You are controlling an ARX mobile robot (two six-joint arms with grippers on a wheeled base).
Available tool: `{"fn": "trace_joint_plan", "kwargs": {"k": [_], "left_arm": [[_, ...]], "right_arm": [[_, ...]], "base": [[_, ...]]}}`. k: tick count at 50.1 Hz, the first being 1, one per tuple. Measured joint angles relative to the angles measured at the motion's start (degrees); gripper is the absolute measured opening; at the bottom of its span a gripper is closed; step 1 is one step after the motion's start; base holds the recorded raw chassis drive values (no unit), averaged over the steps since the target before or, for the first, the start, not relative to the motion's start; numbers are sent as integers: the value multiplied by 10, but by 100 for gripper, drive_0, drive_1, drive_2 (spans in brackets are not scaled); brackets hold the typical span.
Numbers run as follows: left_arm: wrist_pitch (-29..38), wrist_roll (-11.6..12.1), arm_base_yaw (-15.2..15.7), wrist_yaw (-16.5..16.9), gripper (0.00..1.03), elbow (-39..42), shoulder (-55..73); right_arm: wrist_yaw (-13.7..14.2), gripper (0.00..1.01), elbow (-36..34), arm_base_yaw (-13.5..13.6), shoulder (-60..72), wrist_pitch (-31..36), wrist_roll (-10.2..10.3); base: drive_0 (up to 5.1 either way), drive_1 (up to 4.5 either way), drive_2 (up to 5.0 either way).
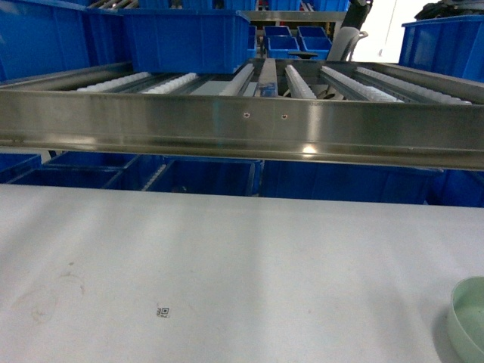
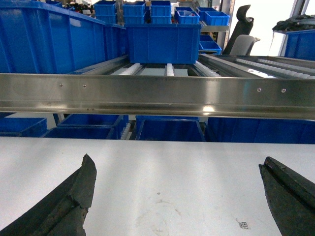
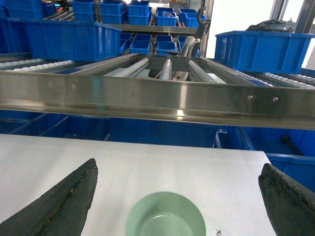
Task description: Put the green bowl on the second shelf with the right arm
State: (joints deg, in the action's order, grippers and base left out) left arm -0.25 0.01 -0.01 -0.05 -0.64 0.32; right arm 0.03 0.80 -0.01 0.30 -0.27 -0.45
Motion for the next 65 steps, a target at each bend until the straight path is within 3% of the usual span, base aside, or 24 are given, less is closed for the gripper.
{"fn": "trace_joint_plan", "kwargs": {"k": [13,16,21,28,33,39,44,46,50,57,65], "left_arm": [[0,0,0,0,98,0,0],[0,0,0,0,98,0,0],[0,0,0,0,98,0,0],[0,0,0,0,98,0,0],[0,0,0,0,98,0,0],[0,0,0,0,98,0,0],[0,0,0,0,98,0,0],[0,0,0,0,98,0,0],[0,0,0,0,98,0,0],[0,0,0,0,98,0,0],[0,0,0,0,98,0,0]], "right_arm": [[-4,98,0,-5,8,14,-3],[-22,98,0,-23,35,42,-6],[-56,98,1,-75,120,89,-14],[-110,98,17,-111,264,181,-45],[-130,98,53,-127,358,221,-66],[-143,98,116,-128,481,224,-99],[-166,98,180,-127,580,165,-134],[-180,98,217,-127,633,118,-156],[-184,98,262,-126,689,79,-184],[-185,98,318,-124,743,31,-216],[-176,98,342,-120,796,0,-261]], "base": [[0,0,0],[0,0,0],[0,0,0],[0,0,0],[0,0,0],[0,0,0],[0,0,0],[0,0,0],[0,0,0],[0,0,0],[0,0,0]]}}
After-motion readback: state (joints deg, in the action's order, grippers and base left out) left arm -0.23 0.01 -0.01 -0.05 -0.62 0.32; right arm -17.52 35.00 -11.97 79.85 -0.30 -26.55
